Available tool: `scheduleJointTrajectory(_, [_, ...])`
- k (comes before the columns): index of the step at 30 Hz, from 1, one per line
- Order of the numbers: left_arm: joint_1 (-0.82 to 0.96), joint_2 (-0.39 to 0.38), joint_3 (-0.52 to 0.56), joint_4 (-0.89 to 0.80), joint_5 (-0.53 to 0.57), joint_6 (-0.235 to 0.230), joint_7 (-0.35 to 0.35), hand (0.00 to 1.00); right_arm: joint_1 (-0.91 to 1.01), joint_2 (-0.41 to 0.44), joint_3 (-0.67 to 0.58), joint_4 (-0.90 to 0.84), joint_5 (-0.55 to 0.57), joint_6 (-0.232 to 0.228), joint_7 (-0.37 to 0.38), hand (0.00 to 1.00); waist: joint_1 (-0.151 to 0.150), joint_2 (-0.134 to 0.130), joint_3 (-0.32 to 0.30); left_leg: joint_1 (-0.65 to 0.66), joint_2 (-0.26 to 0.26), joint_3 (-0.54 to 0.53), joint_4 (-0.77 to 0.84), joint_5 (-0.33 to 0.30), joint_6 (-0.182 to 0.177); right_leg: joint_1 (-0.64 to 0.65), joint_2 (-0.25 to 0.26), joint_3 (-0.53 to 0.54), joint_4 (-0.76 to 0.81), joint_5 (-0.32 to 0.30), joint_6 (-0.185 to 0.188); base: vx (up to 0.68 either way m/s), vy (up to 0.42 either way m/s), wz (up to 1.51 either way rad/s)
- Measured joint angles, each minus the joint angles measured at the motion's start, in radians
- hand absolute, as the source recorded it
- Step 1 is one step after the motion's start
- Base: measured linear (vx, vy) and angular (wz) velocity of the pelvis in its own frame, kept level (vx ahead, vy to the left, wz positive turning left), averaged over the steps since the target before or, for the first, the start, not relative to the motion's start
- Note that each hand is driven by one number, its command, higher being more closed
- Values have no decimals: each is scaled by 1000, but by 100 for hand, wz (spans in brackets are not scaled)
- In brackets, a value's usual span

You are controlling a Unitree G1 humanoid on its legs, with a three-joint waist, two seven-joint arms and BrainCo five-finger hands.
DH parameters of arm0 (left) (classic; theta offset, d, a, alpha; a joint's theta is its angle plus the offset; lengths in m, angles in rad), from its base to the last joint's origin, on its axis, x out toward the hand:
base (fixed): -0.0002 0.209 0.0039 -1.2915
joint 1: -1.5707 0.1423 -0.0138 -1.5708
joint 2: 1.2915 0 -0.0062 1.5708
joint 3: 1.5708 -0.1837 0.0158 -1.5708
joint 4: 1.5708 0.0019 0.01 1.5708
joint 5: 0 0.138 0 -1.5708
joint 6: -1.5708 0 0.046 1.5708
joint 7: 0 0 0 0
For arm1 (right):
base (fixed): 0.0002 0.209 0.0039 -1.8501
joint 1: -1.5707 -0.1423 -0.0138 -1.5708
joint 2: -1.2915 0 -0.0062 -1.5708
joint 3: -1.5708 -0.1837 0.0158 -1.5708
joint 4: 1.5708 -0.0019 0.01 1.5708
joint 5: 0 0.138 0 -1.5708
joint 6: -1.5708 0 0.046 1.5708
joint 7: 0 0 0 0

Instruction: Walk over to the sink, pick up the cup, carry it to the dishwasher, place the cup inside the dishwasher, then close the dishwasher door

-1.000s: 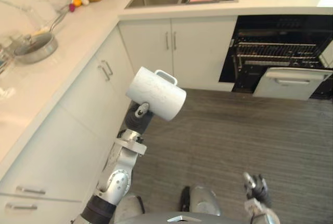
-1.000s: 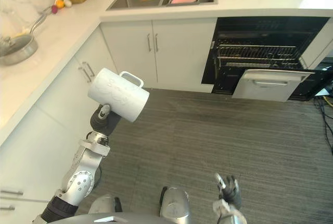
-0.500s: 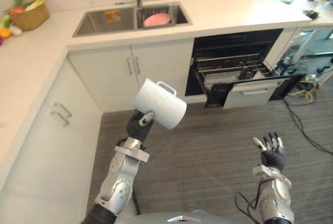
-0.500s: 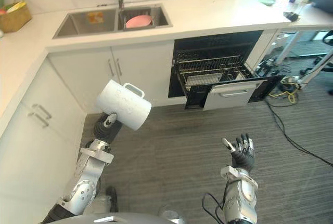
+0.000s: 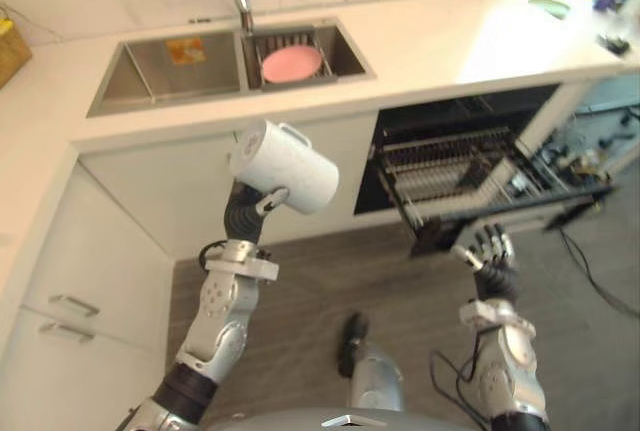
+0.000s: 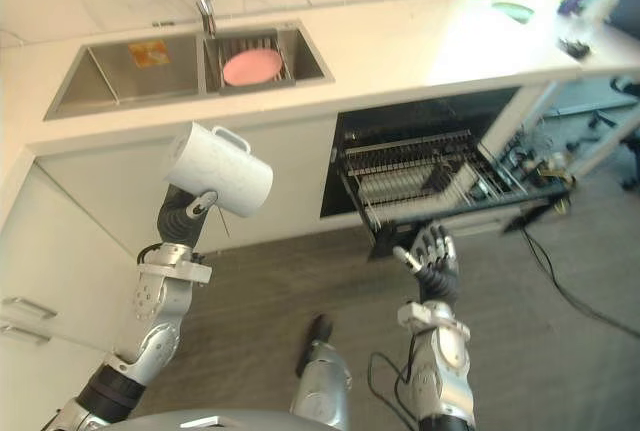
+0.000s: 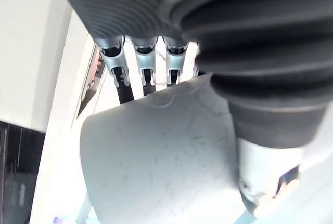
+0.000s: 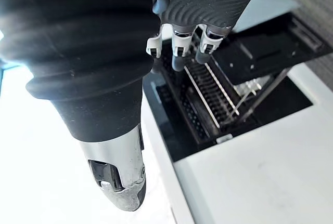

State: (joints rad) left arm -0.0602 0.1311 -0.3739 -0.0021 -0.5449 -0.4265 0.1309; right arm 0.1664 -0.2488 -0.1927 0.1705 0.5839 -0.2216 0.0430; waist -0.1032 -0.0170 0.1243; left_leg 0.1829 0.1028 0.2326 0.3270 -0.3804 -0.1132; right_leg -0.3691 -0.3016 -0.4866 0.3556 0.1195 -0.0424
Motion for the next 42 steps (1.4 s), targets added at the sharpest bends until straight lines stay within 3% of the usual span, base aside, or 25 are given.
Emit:
scheduleJointTrajectory(1, [1, -6, 10, 0, 0, -1, 0, 100, -7, 3, -1, 0, -1, 0, 0, 0, 0, 22, 2, -11, 17, -1, 34, -26, 7, -3, 23, 4, 15, -21, -37, 371, -154, -36])
scheduleJointTrajectory(2, [0, -15, 22, 0, 0, -1, 0, 100, -26, 6, 2, 2, -1, 2, -1, 0, 3, 58, 1, -37, 46, 0, 92, -66, 15, -7, 64, -1, 32, -58, -45, 267, -109, -54])
scheduleJointTrajectory(4, [-14, -15, 28, 0, 2, -8, 0, 100, -49, 19, 6, -12, -2, 2, -2, 0, 18, 105, -6, -52, 105, 20, 138, -142, 77, -27, 122, -18, 131, -155, -40, 264, -130, -53])
scheduleJointTrajectory(6, [-2, -10, 36, 8, 1, -8, 1, 100, -45, 21, -1, -39, -1, 4, -1, 0, 15, 77, -3, 3, 115, 38, 172, -145, 40, -32, 115, 17, 313, -312, -56, 322, -106, -27])
scheduleJointTrajectory(7, [7, -16, 37, 26, 0, -3, 10, 100, -54, 22, -20, -40, -2, 10, -1, 0, 17, 84, -5, -60, 160, 43, 330, -88, 68, -19, 124, 13, 323, -341, -60, 417, -140, -31])
scheduleJointTrajectory(9, [7, -15, 21, 25, 0, 3, 11, 100, -53, 21, -64, -48, -11, 14, 2, 0, 16, 102, 1, -193, 230, 43, 579, 118, 61, 31, 156, 3, 257, -347, -54, 374, -156, -2])
scheduleJointTrajectory(10, [2, -24, 20, 26, 1, 13, 11, 100, -57, 16, -100, -51, -11, 19, 5, 0, 18, 112, 11, -276, 251, 25, 713, 154, 38, 79, 168, 5, 205, -346, -56, 330, -60, 10])
scheduleJointTrajectory(11, [3, -32, 21, 31, 1, 16, 9, 100, -59, 5, -110, -51, -4, 20, 14, 0, 20, 110, 25, -324, 225, 31, 752, 118, 31, 145, 167, 10, 156, -341, -63, 343, -27, 6])
scheduleJointTrajectory(12, [7, -33, 22, 34, 0, 16, 9, 100, -61, -1, -109, -51, -1, 20, 17, 0, 22, 106, 30, -337, 200, 36, 722, 101, 32, 178, 166, 15, 130, -339, -60, 349, 3, -23])
scheduleJointTrajectory(14, [19, -33, 39, 24, 2, 16, 8, 100, -100, -20, -77, -58, 0, 20, 23, 0, 60, 96, 37, -362, 80, 40, 434, 74, 25, 257, 166, 72, 49, -314, -33, 333, 16, -74])
scheduleJointTrajectory(16, [36, -35, 68, 15, 13, 15, 19, 100, -140, -28, -8, -59, 0, 24, 20, 0, 77, 96, 37, -386, 18, 3, 205, 95, 17, 283, 172, 130, 12, -303, -15, 300, 48, -99])
scheduleJointTrajectory(19, [76, -36, 99, 11, 42, 15, 36, 100, -141, -36, 71, -59, 2, 46, 18, 0, 84, 120, 27, -391, 6, -38, -44, 241, -13, 346, 213, 187, -73, -284, 22, 286, 92, -84])
scheduleJointTrajectory(21, [78, -35, 120, 7, 41, 12, 30, 100, -128, -33, 72, -61, 0, 50, 8, 0, 85, 138, 17, -372, 13, -39, -95, 393, 30, 364, 233, 224, -77, -309, 56, 300, 196, -61])
scheduleJointTrajectory(22, [78, -35, 131, 5, 40, 12, 28, 100, -128, -29, 76, -61, -2, 50, 6, 0, 85, 134, 19, -361, 7, -32, -98, 403, 61, 369, 226, 232, -75, -317, 64, 229, 188, -36])
scheduleJointTrajectory(24, [76, -31, 170, -44, 38, 12, 32, 100, -130, -5, 110, -77, -3, 50, -1, 0, 80, 86, 22, -353, -30, 6, -105, 372, 109, 366, 176, 231, -79, -337, 88, 270, 236, -22])
scheduleJointTrajectory(26, [75, -30, 181, -74, 37, 12, 37, 100, -130, 14, 129, -77, -5, 51, 0, 0, 89, 58, 19, -350, -53, 16, -104, 344, 146, 368, 148, 227, -80, -333, 120, 245, 172, -14])
scheduleJointTrajectory(30, [75, -27, 174, -128, 47, 13, 43, 100, -139, 54, 165, -75, -21, 56, 0, 0, 102, 39, 20, -278, -94, 64, -104, 299, 175, 259, 38, 198, 246, -333, 165, 261, 111, -21])
scheduleJointTrajectory(31, [74, -22, 173, -144, 48, 14, 52, 100, -140, 58, 185, -74, -22, 57, -1, 0, 100, 38, 20, -245, -98, 79, -106, 293, 177, 242, -3, 185, 321, -310, 165, 291, 45, -28])
scheduleJointTrajectory(33, [71, -15, 173, -168, 48, 14, 64, 100, -141, 79, 190, -74, -24, 57, -1, 0, 90, 38, 20, -205, -92, 83, -133, 292, 178, 230, -55, 97, 394, -321, 116, 240, -13, -23])
scheduleJointTrajectory(35, [67, -12, 174, -182, 50, 3, 83, 100, -144, 87, 190, -73, -42, 57, -4, 0, 95, 40, 19, -190, -50, 99, -146, 277, 150, 190, -78, 53, 375, -374, 85, 150, -101, -35])
scheduleJointTrajectory(37, [67, -7, 174, -173, 54, -6, 100, 100, -143, 88, 190, -73, -42, 49, -22, 0, 93, 40, 19, -173, -2, 122, -132, 260, 119, 176, -80, 52, 267, -360, 79, 118, -195, -49])
scheduleJointTrajectory(39, [65, 9, 173, -164, 59, -21, 110, 100, -141, 89, 187, -74, -42, 31, -52, 0, 82, 28, 17, -162, 41, 137, -95, 231, 75, 155, -88, 77, 168, -272, 51, 112, -282, -46])
scheduleJointTrajectory(40, [61, 28, 174, -160, 60, -29, 113, 100, -138, 92, 186, -74, -42, 22, -67, 0, 73, 0, 14, -163, 44, 140, -62, 207, 47, 156, -87, 91, 108, -164, 23, 99, -357, -48])
scheduleJointTrajectory(41, [42, 48, 174, -131, 69, -48, 123, 100, -137, 87, 173, -75, -42, 7, -88, 0, 72, -25, 13, -172, 60, 138, -12, 152, 13, 167, -67, 128, 66, -106, 85, 77, -370, -54])
scheduleJointTrajectory(42, [38, 44, 170, -120, 71, -48, 124, 100, -137, 83, 159, -76, -42, 3, -94, 0, 70, -15, 10, -179, 77, 132, 1, 138, 12, 169, -43, 133, 50, -118, 104, 65, -332, -65])
